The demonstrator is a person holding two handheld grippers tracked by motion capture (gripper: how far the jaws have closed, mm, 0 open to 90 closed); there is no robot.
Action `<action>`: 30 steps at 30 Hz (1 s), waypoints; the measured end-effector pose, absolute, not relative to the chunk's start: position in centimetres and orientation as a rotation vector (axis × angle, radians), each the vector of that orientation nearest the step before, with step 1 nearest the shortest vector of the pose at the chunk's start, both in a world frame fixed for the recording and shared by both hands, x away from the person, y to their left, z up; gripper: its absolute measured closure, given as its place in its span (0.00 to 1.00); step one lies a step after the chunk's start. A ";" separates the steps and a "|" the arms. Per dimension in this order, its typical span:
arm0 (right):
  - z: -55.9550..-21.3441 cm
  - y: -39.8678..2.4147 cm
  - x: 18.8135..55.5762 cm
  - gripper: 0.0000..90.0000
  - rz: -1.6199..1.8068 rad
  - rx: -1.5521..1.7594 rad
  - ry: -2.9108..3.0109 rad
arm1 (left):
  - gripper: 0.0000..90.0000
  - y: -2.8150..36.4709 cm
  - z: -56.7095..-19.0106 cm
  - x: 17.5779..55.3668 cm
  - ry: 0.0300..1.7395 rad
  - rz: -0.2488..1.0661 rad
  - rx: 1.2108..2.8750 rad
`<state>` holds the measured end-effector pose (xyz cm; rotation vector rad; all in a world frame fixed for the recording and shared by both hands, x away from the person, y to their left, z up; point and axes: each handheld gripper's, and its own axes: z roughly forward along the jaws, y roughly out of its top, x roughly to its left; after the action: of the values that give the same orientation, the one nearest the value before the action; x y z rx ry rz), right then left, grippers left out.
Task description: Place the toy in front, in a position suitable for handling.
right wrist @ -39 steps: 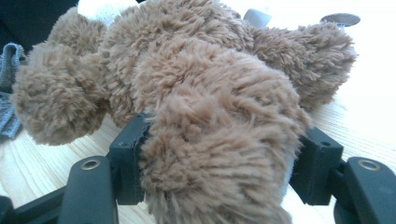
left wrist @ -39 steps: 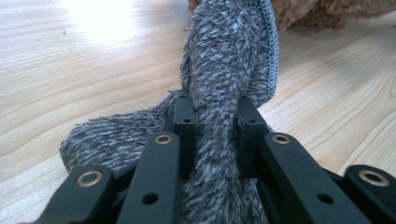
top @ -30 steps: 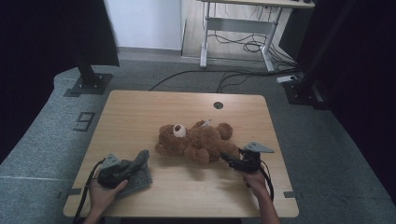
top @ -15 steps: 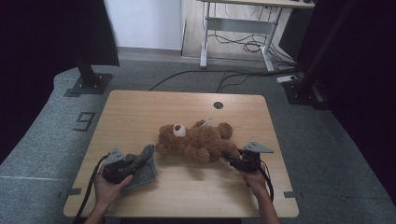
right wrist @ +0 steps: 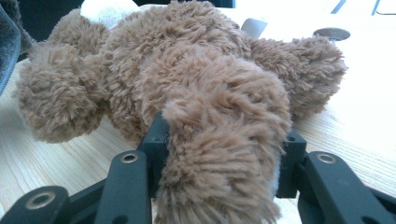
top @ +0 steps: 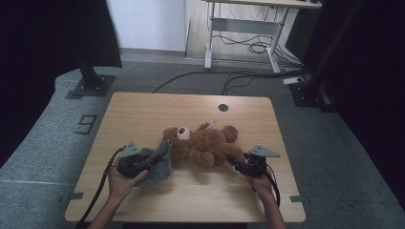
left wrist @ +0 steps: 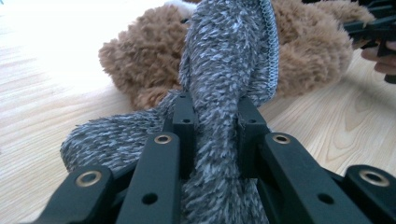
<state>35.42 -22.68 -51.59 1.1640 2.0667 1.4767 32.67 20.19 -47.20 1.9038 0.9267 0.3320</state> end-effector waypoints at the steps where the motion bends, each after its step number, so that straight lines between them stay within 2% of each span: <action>1: -51.6 -22.7 35.4 0.59 1.477 1.164 2.067 | 0.83 20.2 -47.2 32.7 0.927 0.332 1.904; 21: -51.7 -22.6 35.5 0.60 1.474 1.160 2.069 | 0.83 15.5 -46.0 34.3 0.847 0.314 1.939; 30: -51.8 -22.5 35.4 0.62 1.467 1.146 2.062 | 0.83 12.1 -44.9 35.3 0.779 0.281 1.959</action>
<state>35.40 -22.47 -51.82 1.1462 2.0624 1.4671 35.28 12.07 -44.86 1.9586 0.7791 0.2815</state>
